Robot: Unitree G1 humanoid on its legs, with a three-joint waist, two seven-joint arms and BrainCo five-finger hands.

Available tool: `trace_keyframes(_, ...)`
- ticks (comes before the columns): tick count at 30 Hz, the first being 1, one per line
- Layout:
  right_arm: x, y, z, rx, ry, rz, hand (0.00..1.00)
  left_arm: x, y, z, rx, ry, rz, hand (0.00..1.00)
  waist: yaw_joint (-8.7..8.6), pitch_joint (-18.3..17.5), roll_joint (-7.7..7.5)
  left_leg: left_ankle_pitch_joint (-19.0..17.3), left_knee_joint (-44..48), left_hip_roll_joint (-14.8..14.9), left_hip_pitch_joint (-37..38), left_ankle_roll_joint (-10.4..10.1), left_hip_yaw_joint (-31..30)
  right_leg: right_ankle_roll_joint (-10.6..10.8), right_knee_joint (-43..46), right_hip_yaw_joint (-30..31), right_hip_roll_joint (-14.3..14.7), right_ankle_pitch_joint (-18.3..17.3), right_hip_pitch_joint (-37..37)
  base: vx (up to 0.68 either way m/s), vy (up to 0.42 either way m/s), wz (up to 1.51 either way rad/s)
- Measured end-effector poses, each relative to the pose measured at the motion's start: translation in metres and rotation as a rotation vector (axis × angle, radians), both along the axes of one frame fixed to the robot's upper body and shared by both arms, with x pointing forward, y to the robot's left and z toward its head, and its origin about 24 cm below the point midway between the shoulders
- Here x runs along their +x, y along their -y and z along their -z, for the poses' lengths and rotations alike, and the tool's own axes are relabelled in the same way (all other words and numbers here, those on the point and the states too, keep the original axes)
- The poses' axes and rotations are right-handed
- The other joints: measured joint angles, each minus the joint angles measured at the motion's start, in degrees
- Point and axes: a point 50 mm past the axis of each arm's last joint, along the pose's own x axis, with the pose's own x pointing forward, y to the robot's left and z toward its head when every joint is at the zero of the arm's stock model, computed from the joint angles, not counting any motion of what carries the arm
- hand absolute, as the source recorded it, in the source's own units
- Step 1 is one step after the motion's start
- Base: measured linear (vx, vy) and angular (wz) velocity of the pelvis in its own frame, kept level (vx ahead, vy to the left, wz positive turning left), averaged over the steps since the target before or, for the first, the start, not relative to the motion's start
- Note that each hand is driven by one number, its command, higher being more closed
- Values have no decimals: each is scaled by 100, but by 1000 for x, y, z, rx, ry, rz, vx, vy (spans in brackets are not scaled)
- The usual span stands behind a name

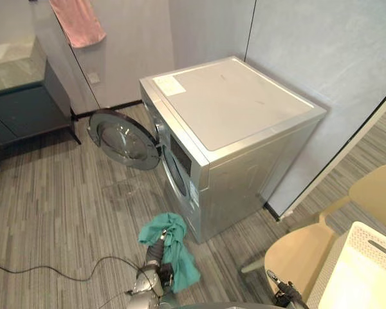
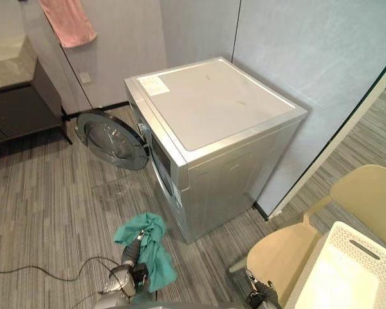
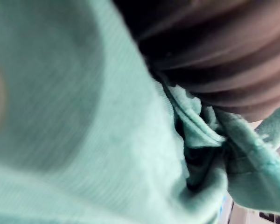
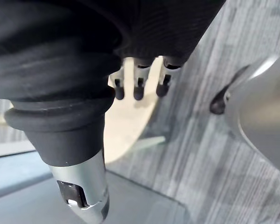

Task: Pick up the laundry basket with both hands and put the clothes into the washing machine.

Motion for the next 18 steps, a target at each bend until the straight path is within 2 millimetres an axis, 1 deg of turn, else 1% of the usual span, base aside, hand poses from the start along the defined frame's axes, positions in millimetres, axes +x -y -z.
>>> trace_keyframes(1,3,-4,0,6,5,-19,0,-2,-1,1,1,-7,-6,100,19,13,-97,54,37,22,-43,74,107,3,-22,-12,-117,5,9,61,58,4)
trace_keyframes(2,5,-7,-1,10,13,-29,0,-2,-3,1,2,-9,-12,100,37,18,-132,60,45,29,-103,92,200,20,-46,-8,-171,19,4,72,75,-7)
trace_keyframes(3,12,-13,-3,14,33,-58,0,-2,-7,1,12,-8,-18,100,41,18,-145,-152,92,155,-178,382,362,75,-55,18,-240,61,-30,119,153,-21)
trace_keyframes(4,14,-19,-3,23,39,-77,0,-3,-9,1,11,-11,-34,100,21,0,-213,-427,-342,381,-98,769,379,99,-48,62,-359,74,-93,131,183,-24)
trace_keyframes(5,13,-20,-2,26,38,-79,0,-3,-10,1,12,-12,-36,100,8,-29,-267,-465,-663,449,-43,835,347,108,-49,87,-440,79,-136,122,206,-19)
trace_keyframes(6,12,-20,-2,26,34,-76,0,-3,-10,1,12,-14,-41,100,-5,-80,-358,-465,-1155,483,3,843,190,132,-70,117,-601,90,-197,82,174,-7)
trace_keyframes(7,10,-19,-1,25,26,-71,0,-2,-9,1,8,-11,-45,100,-15,-104,-401,-444,-1443,516,-2,872,80,162,-96,131,-714,107,-223,192,395,7)
trace_keyframes(8,1,-16,2,25,-10,-54,0,-2,-9,2,5,-18,-55,100,-41,-152,-481,-430,-1982,525,-13,890,-183,237,-213,139,-949,147,-211,218,446,22)
trace_keyframes(9,-10,-7,6,16,-58,-34,0,-2,-6,8,3,-44,-42,100,-40,-203,-419,-280,-2460,505,62,1029,-390,402,-266,136,-1143,236,-182,244,507,26)
trace_keyframes(10,-16,-2,7,8,-83,-29,0,-2,-3,11,1,-59,-28,100,-39,-241,-333,-160,-2590,498,100,1136,-399,451,-303,150,-1223,259,-127,313,670,22)
trace_keyframes(11,-30,9,10,-4,-138,-9,0,-10,0,18,6,-107,9,100,-66,-327,-268,-213,-2479,395,90,21,-238,723,-458,251,-1508,405,34,355,878,24)
trace_keyframes(12,-33,0,13,31,-157,7,0,-9,-9,18,35,-112,20,100,-147,-308,-506,-370,-2183,76,-2,-188,-165,912,-486,411,-1820,608,47,297,750,25)
trace_keyframes(13,-33,-7,14,51,-160,14,0,-9,-16,18,59,-110,23,100,-196,-331,-572,-494,-1995,-78,-83,-177,-150,931,-509,481,-1924,877,19,245,692,15)
trace_keyframes(14,-33,-12,15,73,-163,33,0,-7,-24,16,90,-102,46,100,-188,-362,-542,-726,-1631,-163,-219,-20,-127,997,-631,631,-1963,1570,10,195,498,-11)
trace_keyframes(15,-32,-7,14,65,-161,41,0,-6,-27,15,103,-96,54,100,-171,-395,-519,-870,-1478,-203,-227,115,2,969,-722,765,-2007,2128,-37,257,719,-35)
trace_keyframes(16,-29,-4,13,57,-152,39,0,-6,-29,15,109,-93,57,100,-165,-442,-458,-986,-1427,-247,-225,278,162,940,-770,849,-2068,2730,-164,161,565,-56)
trace_keyframes(17,-23,-3,12,49,-132,31,0,-6,-27,14,114,-92,74,100,-167,-534,-416,-1061,-1442,-320,-189,433,384,623,-816,910,-2150,3604,-384,163,643,-61)
trace_keyframes(18,-18,1,10,35,-113,26,0,-5,-24,14,114,-90,96,100,-169,-551,-312,-1087,-1506,-372,-109,573,530,337,-836,899,-2180,4237,-517,152,548,-55)
